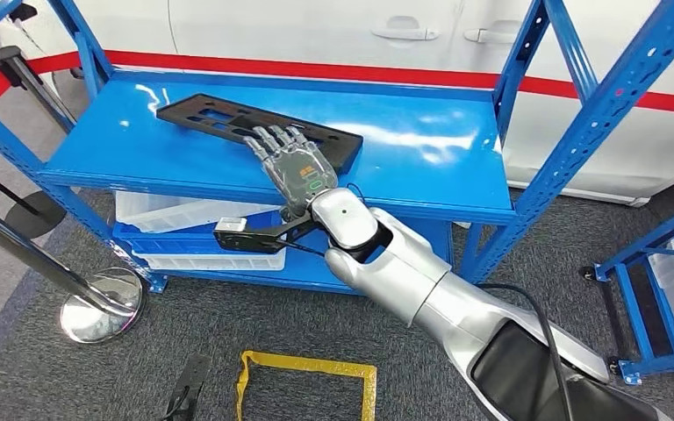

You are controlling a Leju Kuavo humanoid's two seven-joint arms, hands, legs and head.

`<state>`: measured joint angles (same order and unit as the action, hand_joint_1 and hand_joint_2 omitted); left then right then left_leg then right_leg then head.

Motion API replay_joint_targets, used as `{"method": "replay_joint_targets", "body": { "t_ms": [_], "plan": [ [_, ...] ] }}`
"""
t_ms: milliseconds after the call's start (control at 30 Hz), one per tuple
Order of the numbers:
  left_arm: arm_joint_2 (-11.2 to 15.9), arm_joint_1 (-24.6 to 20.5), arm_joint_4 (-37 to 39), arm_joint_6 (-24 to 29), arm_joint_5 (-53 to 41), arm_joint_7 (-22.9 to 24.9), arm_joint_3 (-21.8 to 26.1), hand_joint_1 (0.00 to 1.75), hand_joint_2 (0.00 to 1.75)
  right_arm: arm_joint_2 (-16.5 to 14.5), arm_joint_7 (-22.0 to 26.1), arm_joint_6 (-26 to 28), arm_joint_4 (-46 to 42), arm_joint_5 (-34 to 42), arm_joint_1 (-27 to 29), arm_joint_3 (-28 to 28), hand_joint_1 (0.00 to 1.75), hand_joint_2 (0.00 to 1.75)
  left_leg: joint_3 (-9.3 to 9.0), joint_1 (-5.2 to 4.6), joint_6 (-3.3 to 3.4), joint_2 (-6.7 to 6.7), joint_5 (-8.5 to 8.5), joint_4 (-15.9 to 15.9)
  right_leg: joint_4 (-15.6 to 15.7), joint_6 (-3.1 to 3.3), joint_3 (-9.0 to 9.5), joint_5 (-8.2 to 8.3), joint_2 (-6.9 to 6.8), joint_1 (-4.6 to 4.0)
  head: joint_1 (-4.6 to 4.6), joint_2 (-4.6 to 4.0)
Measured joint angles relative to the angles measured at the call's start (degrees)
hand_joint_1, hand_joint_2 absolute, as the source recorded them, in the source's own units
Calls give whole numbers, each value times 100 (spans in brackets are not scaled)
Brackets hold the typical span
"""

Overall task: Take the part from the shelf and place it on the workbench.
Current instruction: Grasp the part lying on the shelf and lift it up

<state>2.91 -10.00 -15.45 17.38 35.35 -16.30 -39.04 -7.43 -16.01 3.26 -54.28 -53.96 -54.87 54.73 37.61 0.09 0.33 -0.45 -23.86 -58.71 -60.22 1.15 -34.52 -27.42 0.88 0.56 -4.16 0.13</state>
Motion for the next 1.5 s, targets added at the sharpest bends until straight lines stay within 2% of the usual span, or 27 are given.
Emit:
{"method": "replay_joint_targets", "body": {
  "t_ms": [67, 100, 200, 233, 267, 333, 367, 400, 533, 600, 700, 733, 767, 833, 900, 933, 1033, 1100, 1133, 1200, 1233, 1267, 1300, 1367, 1400, 1433, 1500],
  "plan": [
    [-5, 6, 0, -1, -1, -1, 0, 0, 0, -11, -3, -2, 15, -23, -2, 0, 0, 175, -76, 19, 53, 5, 6, 91, -92, -37, -34, -74, -15, -4, 9, 0],
    [-9, 3, 0, -1, -1, -1, -1, 0, 0, -17, -2, -2, 22, -39, -7, 1, 0, 175, -127, 27, 88, 9, 2, 135, -301, -47, -135, -171, -22, -8, 14, 0],
    [-14, -8, 0, -2, 1, 3, -2, 0, 0, -16, -3, -6, 61, -61, 23, 2, 0, 175, -239, 11, 169, 12, -76, 157, -1338, -55, -733, -484, -30, -8, 14, 0],
    [-14, -5, 0, -3, 1, 8, -1, 0, 0, -15, -3, -9, 79, -62, 41, 2, 0, 175, -275, 6, 179, 9, -111, 150, -1515, -60, -883, -456, -31, -5, 15, 0],
    [-14, 2, 0, -3, 2, 12, -1, 0, 0, -14, -3, -11, 97, -62, 50, 2, 0, 175, -312, 5, 179, 4, -151, 137, -1479, -62, -933, -318, -33, -2, 15, 0],
    [-21, 12, 0, -9, 3, 18, 0, 0, 0, -14, -3, -13, 121, -62, 48, 2, 0, 175, -398, 7, 159, -8, -257, 87, -862, -51, -753, 153, -39, 3, 17, 0],
    [-27, 12, 0, -13, 3, 19, 0, 0, 0, -15, -3, -14, 132, -62, 42, 2, 0, 175, -425, 0, 138, -13, -314, 50, -532, -40, -615, 323, -43, 0, 17, 0],
    [-32, 8, 1, -16, 3, 21, 0, 0, 0, -19, -3, -14, 140, -63, 37, 2, 0, 175, -431, -7, 112, -18, -362, 16, -280, -21, -500, 396, -42, -7, 16, 0],
    [-39, 0, 2, -25, 3, 32, 0, 0, 0, -30, -4, -14, 181, -65, 27, 2, 0, 175, -413, 3, 4, -10, -443, -23, -65, 51, -382, 315, -11, -26, 8, 0],
    [-46, -4, 2, -37, 2, 32, -1, 0, 0, -43, -5, -14, 196, -66, 17, 2, 0, 175, -292, 18, -64, 4, -557, -281, -20, 106, -302, 285, -14, 2, -7, 0],
    [-57, 10, 2, -51, 2, 32, -2, 0, 0, -63, -5, -16, 214, -66, 26, 2, 0, 175, 355, 56, -151, 11, -821, -1319, 1, 161, -186, 205, -20, 2, -19, 0],
    [-57, 23, 2, -53, 2, 33, -2, 0, 0, -66, -5, -20, 224, -66, 35, 2, 0, 175, 546, 63, -164, 11, -808, -1543, 1, 163, -144, 172, -16, 0, -20, 0],
    [-56, 34, 2, -54, 2, 33, -2, 0, 0, -67, -7, -30, 233, -66, 42, 2, 0, 175, 636, 65, -166, 11, -689, -1557, 1, 161, -95, 135, -11, 0, -21, 0],
    [-53, 41, 2, -55, 2, 34, -2, 0, 0, -71, -9, -71, 242, -63, 45, 2, 0, 175, 488, 66, -147, 11, -184, -965, 2, 145, 30, 50, -1, 3, -21, 0],
    [-52, 36, 2, -56, 2, 35, -2, 0, 0, -76, -10, -112, 244, -59, 37, 2, 0, 175, 192, 41, -110, 8, 146, -275, 17, 108, 128, -26, 5, -8, -20, 0],
    [-53, 32, 2, -56, 2, 39, -2, 0, 0, -78, -11, -124, 244, -57, 32, 2, 0, 175, 99, 23, -85, 6, 166, -87, 27, 85, 147, -49, 8, -15, -20, 0],
    [-54, 36, 2, -57, 2, 49, -2, 0, 0, -79, -13, -125, 245, -55, 30, 2, 0, 175, 13, 8, 6, 2, 63, 55, 65, 8, 156, -97, 3, -21, -17, 0],
    [-55, 42, 2, -57, 1, 49, -2, 0, 0, -80, -14, -127, 245, -55, 24, 2, 0, 175, -70, 26, 72, 5, 49, 132, -114, -37, 88, -214, -11, -20, -5, 0],
    [-55, 40, 2, -57, 0, 48, -2, 0, 0, -80, -16, -145, 247, -55, 22, 2, 0, 175, -118, 33, 109, 7, 34, 160, -389, -50, -50, -332, -19, -20, 3, 0],
    [-54, 34, 2, -57, -2, 48, -2, 0, 0, -73, -31, -216, 263, -49, 47, 2, 0, 175, -186, 16, 163, 10, -26, 164, -1146, -59, -480, -566, -25, -15, 8, 0],
    [-53, 36, 2, -58, -3, 48, -2, 0, 0, -69, -46, -264, 277, -40, 73, 2, 0, 175, -219, 12, 173, 9, -59, 158, -1437, -65, -685, -601, -26, -11, 7, 0],
    [-54, 43, 2, -58, -8, 48, -2, 0, 0, -64, -61, -307, 297, -22, 98, 2, 0, 175, -255, 10, 174, 6, -97, 148, -1530, -69, -802, -525, -27, -6, 9, 0],
    [-54, 51, 2, -60, -13, 49, -2, 0, 0, -62, -74, -344, 318, 5, 115, 2, 0, 175, -296, 10, 169, 1, -141, 131, -1407, -72, -819, -341, -29, 0, 10, 0],
    [-60, 63, 3, -62, -25, 51, -2, 0, 0, -62, -88, -427, 357, 78, 118, 2, 0, 175, -370, 12, 141, -9, -252, 73, -739, -62, -612, 132, -37, 7, 9, 0],
    [-62, 60, 3, -63, -30, 54, -2, 0, 0, -65, -90, -474, 377, 120, 113, 2, 0, 175, -384, 5, 115, -13, -308, 27, -417, -54, -480, 267, -38, 5, 4, 0],
    [-65, 55, 4, -63, -36, 58, -2, 0, 0, -67, -91, -521, 400, 157, 113, 2, 0, 175, -382, 1, 83, -14, -346, -4, -219, -38, -393, 312, -34, -6, 1, 0],
    [-64, 51, 4, -63, -46, 64, -2, 0, 0, -69, -93, -592, 454, 226, 120, 3, 0, 175, -365, 2, 23, -10, -377, -26, -106, 0, -337, 255, -15, -37, -2, 0]
  ]
}}
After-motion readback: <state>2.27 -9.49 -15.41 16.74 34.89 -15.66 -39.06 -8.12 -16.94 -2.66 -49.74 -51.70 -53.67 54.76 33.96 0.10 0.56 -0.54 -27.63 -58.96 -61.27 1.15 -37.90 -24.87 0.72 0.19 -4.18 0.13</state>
